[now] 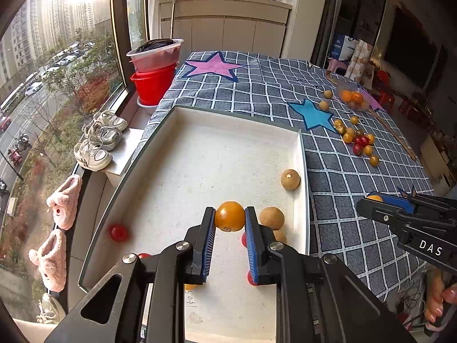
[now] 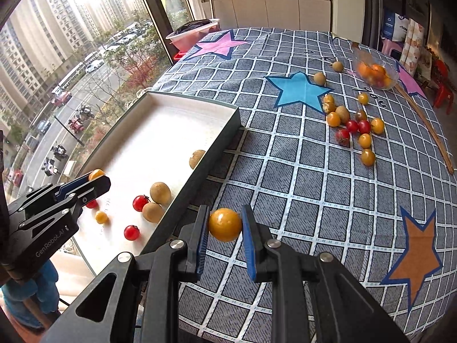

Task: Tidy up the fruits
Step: 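Carry both yellow tomatoes into the white tray and open both tools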

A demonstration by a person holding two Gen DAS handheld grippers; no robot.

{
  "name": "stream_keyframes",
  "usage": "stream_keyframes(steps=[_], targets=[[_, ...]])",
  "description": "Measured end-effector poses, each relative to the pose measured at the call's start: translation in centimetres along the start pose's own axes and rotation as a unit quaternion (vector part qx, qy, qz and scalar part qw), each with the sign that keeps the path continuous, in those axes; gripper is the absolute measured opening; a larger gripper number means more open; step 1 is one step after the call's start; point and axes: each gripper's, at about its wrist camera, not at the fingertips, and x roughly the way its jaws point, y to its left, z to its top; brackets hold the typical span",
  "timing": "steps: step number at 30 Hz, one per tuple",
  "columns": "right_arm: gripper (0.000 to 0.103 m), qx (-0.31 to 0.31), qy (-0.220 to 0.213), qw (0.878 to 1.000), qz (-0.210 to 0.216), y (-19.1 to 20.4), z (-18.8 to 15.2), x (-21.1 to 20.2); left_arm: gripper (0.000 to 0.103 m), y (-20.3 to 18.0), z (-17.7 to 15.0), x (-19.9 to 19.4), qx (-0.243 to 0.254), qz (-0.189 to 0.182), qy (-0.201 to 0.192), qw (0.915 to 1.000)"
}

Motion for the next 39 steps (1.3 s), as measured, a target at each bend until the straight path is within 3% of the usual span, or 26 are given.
stream_keyframes(steps=[8, 18, 31, 39], targets=[[0.024, -0.038, 0.014, 0.999, 0.016, 3.1, 3.1, 1.7, 0.022, 2.8, 1.1, 1.5, -0.020, 0.024, 0.011, 0.9995], [0.024, -0.071, 0.046, 0.996, 0.018, 5.5, 7.1, 5.8, 0.022, 3.2, 2.3, 4.8, -0.020, 0.042, 0.039, 0.9981], [0.024, -0.072, 0.098, 0.993, 0.007, 5.3, 8.3, 11.3, 0.022, 2.0, 2.2, 8.0, -0.006, 0.055, 0.076, 0.9956], [0.025, -0.079, 0.117, 0.990, -0.008, 5.5, 8.2, 12.7, 0.022, 1.5, 1.9, 8.5, 0.005, 0.063, 0.078, 0.9950]])
